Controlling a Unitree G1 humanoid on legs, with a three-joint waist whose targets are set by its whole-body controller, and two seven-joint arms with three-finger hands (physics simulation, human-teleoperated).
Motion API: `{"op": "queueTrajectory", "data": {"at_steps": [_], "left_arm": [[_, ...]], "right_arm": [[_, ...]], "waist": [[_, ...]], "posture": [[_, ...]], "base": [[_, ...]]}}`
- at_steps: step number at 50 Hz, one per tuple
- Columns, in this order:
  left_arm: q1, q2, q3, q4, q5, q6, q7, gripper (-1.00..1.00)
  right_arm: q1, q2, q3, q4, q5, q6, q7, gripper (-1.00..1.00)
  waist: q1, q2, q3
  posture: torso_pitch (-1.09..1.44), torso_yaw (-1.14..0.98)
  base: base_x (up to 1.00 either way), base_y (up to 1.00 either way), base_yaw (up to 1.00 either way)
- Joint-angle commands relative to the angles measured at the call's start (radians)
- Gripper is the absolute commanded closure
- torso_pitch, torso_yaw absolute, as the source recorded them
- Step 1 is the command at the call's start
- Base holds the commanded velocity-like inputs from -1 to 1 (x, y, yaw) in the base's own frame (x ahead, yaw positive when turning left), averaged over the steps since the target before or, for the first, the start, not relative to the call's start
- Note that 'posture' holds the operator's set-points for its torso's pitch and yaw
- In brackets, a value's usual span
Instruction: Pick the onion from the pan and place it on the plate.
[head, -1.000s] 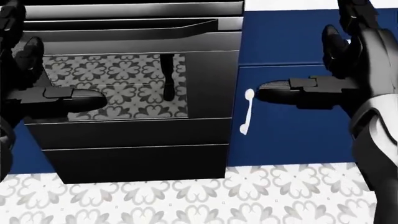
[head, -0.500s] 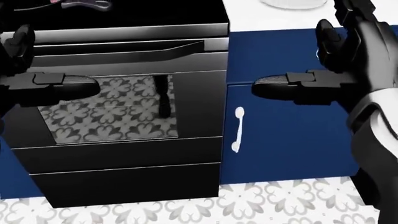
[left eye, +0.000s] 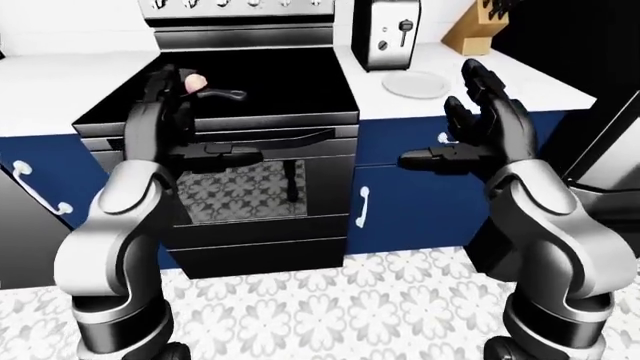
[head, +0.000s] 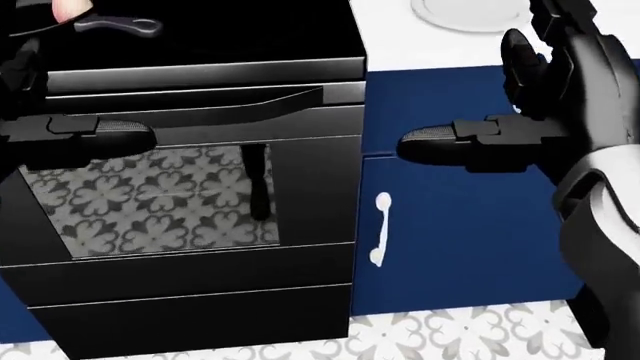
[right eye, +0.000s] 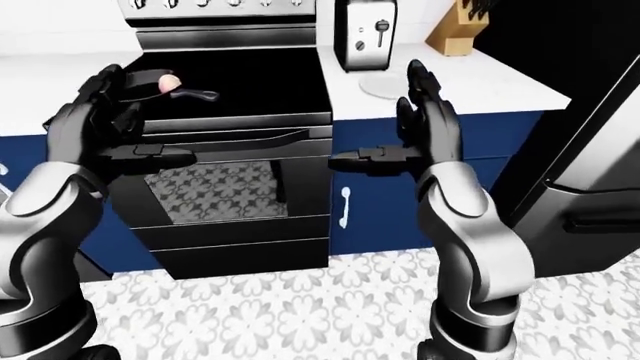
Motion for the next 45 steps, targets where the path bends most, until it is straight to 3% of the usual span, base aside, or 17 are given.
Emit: {"op": "queueTrajectory", "data": {"at_steps": [1, 3, 4, 6, 11, 15, 17, 18, 19, 21, 29, 32, 33, 36, 40, 43, 45], "left_arm": [[-0.025, 0.004, 0.0, -0.017, 0.001, -0.037, -0.006, -1.0], [-0.027, 0.003, 0.003, -0.021, 0.0, -0.032, -0.005, -1.0], [-0.024, 0.002, 0.002, -0.023, 0.0, -0.032, -0.004, -1.0], [-0.021, 0.001, 0.0, -0.022, 0.003, -0.032, -0.004, -1.0], [-0.029, 0.003, 0.005, -0.03, 0.0, -0.019, -0.003, -1.0], [-0.028, 0.004, 0.005, -0.031, 0.0, -0.02, -0.003, -1.0], [-0.027, 0.003, 0.005, -0.031, 0.0, -0.02, -0.002, -1.0], [-0.028, 0.004, 0.005, -0.033, -0.001, -0.019, -0.002, -1.0], [-0.028, 0.004, 0.004, -0.033, -0.001, -0.018, -0.002, -1.0], [-0.031, 0.004, 0.006, -0.038, -0.003, -0.011, -0.001, -1.0], [-0.028, 0.0, 0.001, -0.032, -0.001, -0.019, 0.001, -1.0], [-0.022, 0.0, 0.003, -0.039, -0.002, -0.017, 0.0, -1.0], [-0.021, 0.0, 0.003, -0.039, -0.002, -0.017, 0.0, -1.0], [-0.022, 0.0, 0.004, -0.045, -0.004, -0.01, 0.0, -1.0], [-0.025, 0.001, 0.004, -0.045, -0.003, -0.008, 0.0, -1.0], [-0.026, 0.002, 0.004, -0.046, -0.002, -0.007, 0.0, -1.0], [-0.027, 0.003, 0.004, -0.045, -0.002, -0.007, -0.001, -1.0]], "right_arm": [[-0.024, -0.011, -0.016, -0.022, -0.006, -0.024, -0.006, -1.0], [-0.026, -0.01, -0.015, -0.02, -0.005, -0.025, -0.006, -1.0], [-0.026, -0.006, -0.016, -0.023, -0.002, -0.02, -0.01, -1.0], [-0.021, 0.0, -0.012, -0.031, 0.0, -0.016, -0.014, -1.0], [-0.027, -0.001, -0.015, -0.029, 0.005, -0.015, -0.018, -1.0], [-0.026, 0.0, -0.013, -0.031, 0.008, -0.017, -0.021, -1.0], [-0.025, 0.0, -0.013, -0.037, 0.011, -0.013, -0.022, -1.0], [-0.029, -0.002, -0.015, -0.035, 0.012, -0.012, -0.022, -1.0], [-0.029, -0.002, -0.016, -0.034, 0.012, -0.012, -0.023, -1.0], [-0.03, -0.004, -0.017, -0.036, 0.014, -0.01, -0.024, -1.0], [-0.023, -0.006, -0.015, -0.034, 0.017, -0.014, -0.021, -1.0], [-0.028, -0.006, -0.017, -0.038, 0.021, -0.005, -0.025, -1.0], [-0.027, -0.006, -0.016, -0.038, 0.02, -0.007, -0.026, -1.0], [-0.026, -0.005, -0.015, -0.037, 0.021, -0.008, -0.025, -1.0], [-0.026, -0.005, -0.015, -0.037, 0.022, -0.008, -0.025, -1.0], [-0.027, -0.006, -0.017, -0.037, 0.024, -0.008, -0.025, -1.0], [-0.023, -0.004, -0.018, -0.039, 0.024, -0.009, -0.027, -1.0]], "waist": [[-0.002, -0.008, -0.011], [0.0, -0.074, -0.021], [-0.009, -0.054, -0.026], [-0.011, -0.059, -0.024], [-0.02, -0.038, -0.024], [-0.028, 0.014, -0.016], [-0.033, 0.063, -0.025], [-0.033, 0.106, -0.04], [-0.032, 0.076, -0.042], [-0.026, 0.078, -0.019], [-0.012, -0.006, -0.017], [-0.005, -0.065, -0.025], [-0.009, -0.042, -0.021], [-0.015, -0.054, -0.027], [-0.019, -0.029, -0.022], [-0.026, 0.017, -0.014], [-0.03, 0.087, -0.034]], "posture": [[0.0, 0.0], [0.0, 0.0], [0.0, 0.0], [0.0, 0.0], [0.0, 0.0], [0.0, 0.0], [0.0, 0.0], [0.0, 0.0], [0.0, 0.0], [0.0, 0.0], [0.0, 0.0], [0.0, 0.0], [0.0, 0.0], [0.0, 0.0], [0.0, 0.0], [0.0, 0.0], [0.0, 0.0]], "base": [[0.15, 0.16, 0.0], [0.15, 0.19, 0.0], [0.16, 0.2, 0.0], [0.14, 0.22, 0.0], [0.14, 0.3, 0.0], [0.14, 0.31, 0.0], [0.14, 0.32, 0.0], [0.13, 0.31, 0.0], [0.13, 0.31, 0.0], [0.13, 0.31, 0.0], [0.14, 0.29, 0.0], [0.14, 0.26, 0.0], [0.13, 0.26, 0.0], [0.15, 0.27, 0.0], [0.14, 0.27, 0.0], [0.14, 0.27, 0.0], [0.14, 0.26, 0.0]]}}
